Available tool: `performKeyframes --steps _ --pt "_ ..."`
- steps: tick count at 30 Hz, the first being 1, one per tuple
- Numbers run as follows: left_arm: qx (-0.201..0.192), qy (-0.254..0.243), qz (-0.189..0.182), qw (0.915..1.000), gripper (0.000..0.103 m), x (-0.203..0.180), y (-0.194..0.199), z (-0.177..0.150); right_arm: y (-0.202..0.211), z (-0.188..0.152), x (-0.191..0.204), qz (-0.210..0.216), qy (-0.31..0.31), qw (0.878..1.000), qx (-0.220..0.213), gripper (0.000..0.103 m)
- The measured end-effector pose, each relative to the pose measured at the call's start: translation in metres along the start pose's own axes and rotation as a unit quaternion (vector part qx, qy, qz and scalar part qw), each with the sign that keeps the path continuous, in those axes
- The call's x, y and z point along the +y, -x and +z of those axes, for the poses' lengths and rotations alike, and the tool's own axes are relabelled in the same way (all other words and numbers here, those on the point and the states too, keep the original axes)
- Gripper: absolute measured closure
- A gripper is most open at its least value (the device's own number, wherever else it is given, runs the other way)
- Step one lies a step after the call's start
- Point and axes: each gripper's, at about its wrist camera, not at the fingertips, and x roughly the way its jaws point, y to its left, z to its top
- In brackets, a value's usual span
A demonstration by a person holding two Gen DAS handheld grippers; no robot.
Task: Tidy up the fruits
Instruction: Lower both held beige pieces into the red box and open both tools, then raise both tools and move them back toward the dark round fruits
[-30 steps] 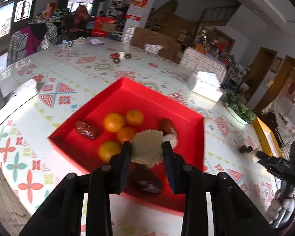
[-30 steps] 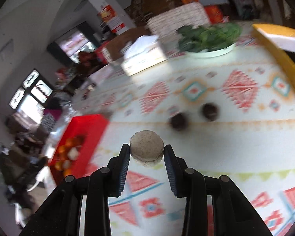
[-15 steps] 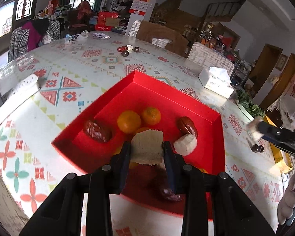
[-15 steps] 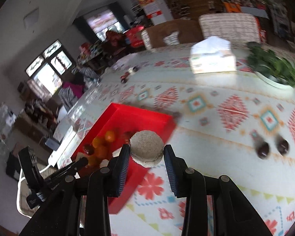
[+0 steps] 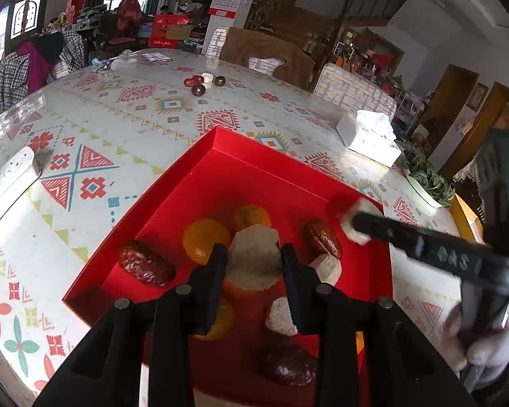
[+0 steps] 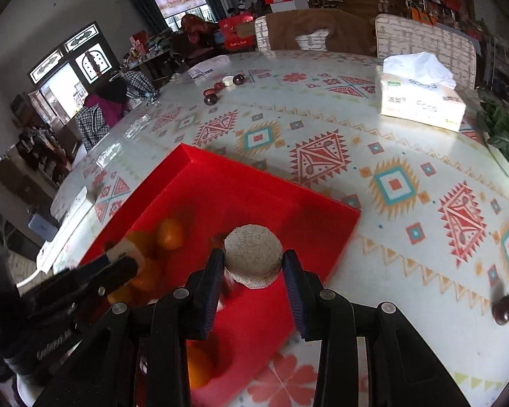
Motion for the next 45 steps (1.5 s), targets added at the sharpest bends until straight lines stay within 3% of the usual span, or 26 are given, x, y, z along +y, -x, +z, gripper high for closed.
performKeyframes --steps 9,13,17,23,31,35,41,45 --pt "0.009 0.011 0.003 0.9999 0.070 0.012 0.010 -0.013 -0.042 0.028 0.024 0.020 0.013 1.000 0.018 0.063" --pt "0.005 0.020 -0.004 0.9998 0.051 0.013 0.014 -0.013 -0.048 0.035 0.027 0.033 0.005 0.999 0.019 0.063" --pt "0.000 0.021 -0.008 0.9997 0.050 0.010 0.019 -0.012 -0.037 0.035 0.030 0.030 0.009 0.999 0.004 0.063" --pt "-0.016 0.014 -0.001 0.9998 0.035 -0.001 0.031 -0.014 -0.004 0.028 0.013 0.028 -0.009 0.999 -0.020 0.054" --pt "-0.040 -0.006 -0.025 0.9989 0.033 -0.034 0.058 -0.018 0.058 -0.011 -0.028 0.027 -0.063 0.997 -0.041 0.054" --pt "-0.058 -0.032 -0.037 0.9971 0.033 -0.065 0.076 -0.022 0.088 -0.035 -0.058 0.065 -0.121 0.990 -0.043 0.054" --pt "-0.101 -0.081 -0.070 0.9891 0.033 -0.122 0.120 -0.031 0.148 -0.072 -0.106 0.142 -0.207 0.966 -0.058 0.052" --pt "-0.127 -0.104 -0.108 0.9806 0.033 -0.155 0.156 -0.035 0.206 -0.089 -0.116 0.108 -0.196 0.970 -0.092 0.049"
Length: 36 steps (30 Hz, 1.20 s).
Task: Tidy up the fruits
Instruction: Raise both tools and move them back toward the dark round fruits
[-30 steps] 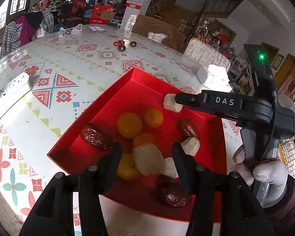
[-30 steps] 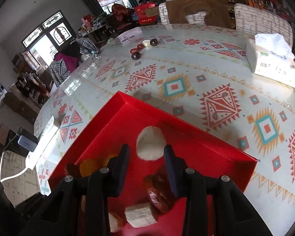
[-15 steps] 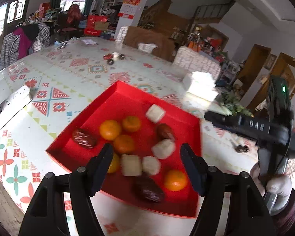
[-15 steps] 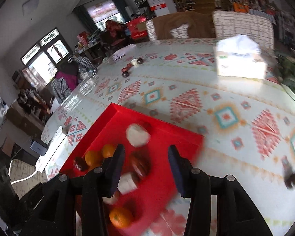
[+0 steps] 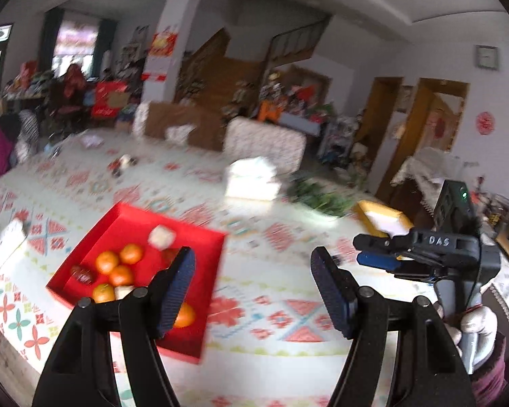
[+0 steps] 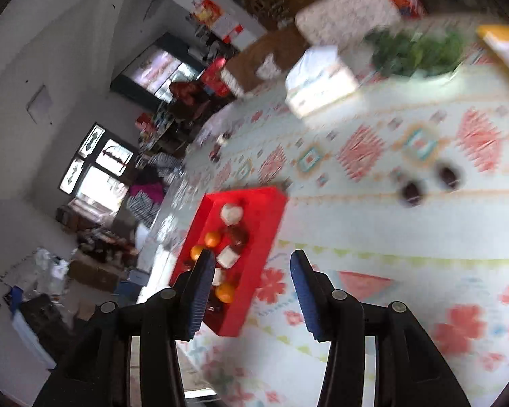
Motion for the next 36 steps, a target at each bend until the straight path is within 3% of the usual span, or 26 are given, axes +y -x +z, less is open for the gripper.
performKeyframes --steps 5,10,15,18,19,21,25,29,32,36 --pt "-0.056 -0.019 -0.046 0.9972 0.029 -0.043 0.038 0.021 0.092 -0.002 0.010 -0.037 0.041 0.996 -0.063 0.045" --pt "-0.111 -0.055 -0.084 0.9887 0.029 -0.088 0.079 0.047 0.164 -0.002 0.025 -0.079 0.077 0.988 -0.109 0.040" --pt "-0.145 -0.089 -0.106 0.9797 0.029 -0.116 0.117 0.079 0.237 0.002 0.048 -0.145 0.108 0.972 -0.149 0.039" --pt "-0.169 -0.121 -0.083 0.9747 0.025 -0.129 0.146 0.101 0.293 0.016 0.072 -0.170 0.113 0.963 -0.176 0.039" --pt "-0.179 -0.134 -0.068 0.9722 0.019 -0.134 0.155 0.108 0.311 0.021 0.081 -0.185 0.118 0.957 -0.192 0.039" --pt "-0.201 -0.158 -0.036 0.9662 0.017 -0.140 0.171 0.118 0.345 0.028 0.101 -0.210 0.133 0.943 -0.221 0.038" --pt "-0.217 -0.183 0.017 0.9587 0.016 -0.146 0.186 0.137 0.399 0.042 0.137 -0.251 0.144 0.919 -0.268 0.026" --pt "-0.195 -0.182 0.024 0.9635 0.015 -0.139 0.166 0.136 0.402 0.043 0.140 -0.253 0.148 0.913 -0.284 0.018" --pt "-0.153 -0.181 0.017 0.9712 0.013 -0.132 0.128 0.125 0.354 0.041 0.112 -0.254 0.145 0.924 -0.248 0.015" --pt "-0.066 -0.165 -0.005 0.9841 0.013 -0.110 0.048 0.098 0.262 0.034 0.057 -0.256 0.137 0.940 -0.178 0.015"
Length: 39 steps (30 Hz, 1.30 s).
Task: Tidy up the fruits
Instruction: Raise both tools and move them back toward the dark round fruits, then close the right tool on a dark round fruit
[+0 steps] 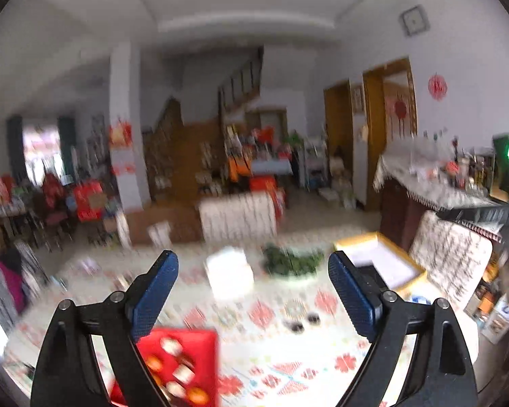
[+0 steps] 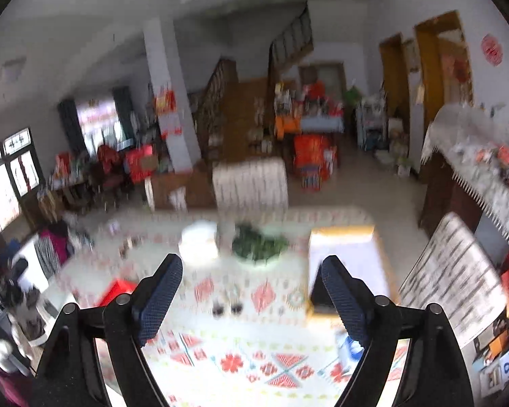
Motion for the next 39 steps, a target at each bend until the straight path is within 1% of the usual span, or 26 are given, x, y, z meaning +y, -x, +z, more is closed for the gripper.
performKeyframes --steps 1,3,5,6,7,8,9,10,12,14,16,19,24,29,31,32,34,36,39 --pt "0.018 0.013 -0.009 0.9997 0.013 0.004 -0.017 -0.010 -0.037 -0.020 0.002 0.020 -0.004 0.999 0.027 0.015" --pt "0.056 0.047 -0.025 0.9970 0.013 0.014 -0.051 -0.036 -0.092 -0.051 -0.005 0.048 -0.021 0.996 0.071 0.015" --pt "0.095 0.083 -0.041 0.9911 0.013 0.025 -0.088 -0.059 -0.136 -0.076 -0.007 0.056 -0.030 0.993 0.104 0.016" --pt "0.113 0.098 -0.048 0.9876 0.013 0.028 -0.103 -0.072 -0.169 -0.092 -0.007 0.053 -0.028 0.990 0.127 0.023" --pt "0.126 0.108 -0.054 0.9846 0.013 0.033 -0.113 -0.082 -0.192 -0.101 -0.007 0.047 -0.025 0.989 0.139 0.032" --pt "0.140 0.117 -0.060 0.9815 0.014 0.034 -0.127 -0.092 -0.205 -0.108 -0.008 0.043 -0.023 0.988 0.147 0.035" --pt "0.151 0.120 -0.062 0.9793 0.021 0.036 -0.139 -0.104 -0.222 -0.115 -0.008 0.039 -0.018 0.987 0.157 0.040" --pt "0.159 0.118 -0.062 0.9783 0.035 0.036 -0.149 -0.110 -0.243 -0.120 -0.006 0.033 -0.006 0.985 0.169 0.046" --pt "0.181 0.109 -0.065 0.9753 0.052 0.034 -0.168 -0.125 -0.266 -0.122 -0.003 0.029 0.001 0.984 0.174 0.047" --pt "0.194 0.106 -0.063 0.9732 0.052 0.032 -0.184 -0.134 -0.288 -0.121 -0.003 0.033 0.000 0.983 0.179 0.047" --pt "0.207 0.109 -0.060 0.9705 0.052 0.032 -0.200 -0.143 -0.305 -0.119 -0.004 0.045 -0.004 0.982 0.183 0.047" --pt "0.226 0.116 -0.066 0.9649 0.052 0.031 -0.219 -0.153 -0.336 -0.127 -0.001 0.053 -0.008 0.978 0.203 0.047" --pt "0.250 0.116 -0.071 0.9587 0.052 0.023 -0.248 -0.165 -0.360 -0.135 0.001 0.055 -0.009 0.976 0.210 0.047" --pt "0.265 0.111 -0.080 0.9545 0.052 0.010 -0.265 -0.171 -0.366 -0.136 0.002 0.063 -0.002 0.977 0.205 0.049" --pt "0.271 0.109 -0.084 0.9527 0.052 0.004 -0.272 -0.173 -0.365 -0.138 0.003 0.062 0.005 0.978 0.200 0.061" --pt "0.274 0.107 -0.086 0.9519 0.052 0.000 -0.276 -0.175 -0.366 -0.138 0.004 0.065 0.007 0.978 0.200 0.062" --pt "0.278 0.103 -0.091 0.9509 0.052 -0.007 -0.284 -0.177 -0.364 -0.139 0.008 0.069 0.017 0.978 0.198 0.070" --pt "0.281 0.098 -0.095 0.9499 0.052 -0.014 -0.289 -0.178 -0.362 -0.138 0.011 0.068 0.024 0.978 0.195 0.072" --pt "0.286 0.089 -0.101 0.9487 0.052 -0.025 -0.299 -0.181 -0.358 -0.136 0.006 0.069 0.014 0.979 0.190 0.072"
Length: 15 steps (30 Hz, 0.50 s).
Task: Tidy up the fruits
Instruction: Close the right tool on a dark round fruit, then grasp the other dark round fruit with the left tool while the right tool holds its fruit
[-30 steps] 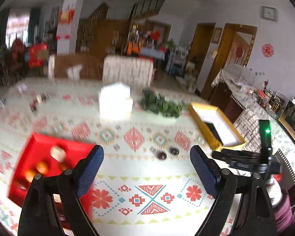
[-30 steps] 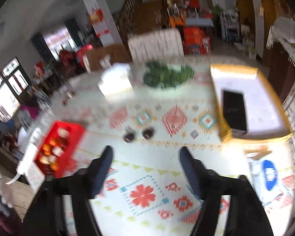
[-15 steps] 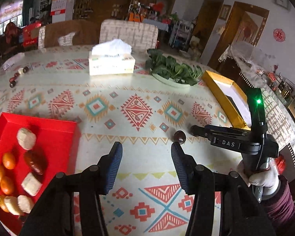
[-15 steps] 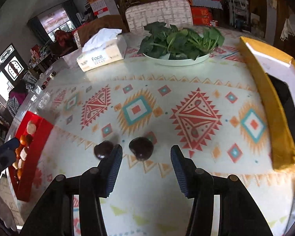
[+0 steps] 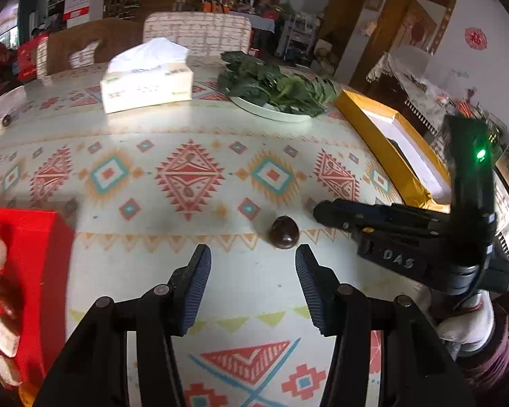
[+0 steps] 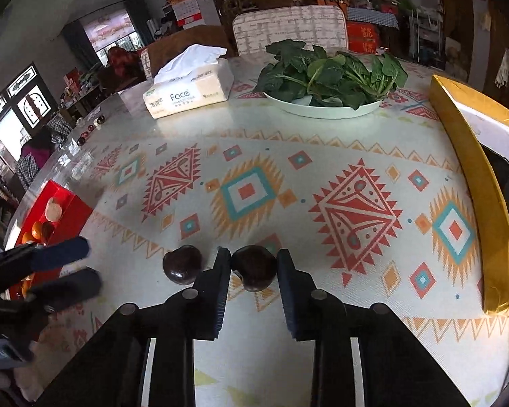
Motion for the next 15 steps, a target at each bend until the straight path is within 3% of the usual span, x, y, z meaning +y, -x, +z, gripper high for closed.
performKeyframes --steps 9,15 --pt "0.013 -0.028 -0.011 0.9995 0.052 -0.020 -0.033 0.006 0.012 0.004 -0.026 0.015 -0.051 0.999 -0.014 0.072" --pt "0.009 -0.056 0.007 0.9983 0.052 -0.028 -0.047 0.007 0.012 0.005 -0.028 0.023 -0.057 0.998 -0.014 0.072"
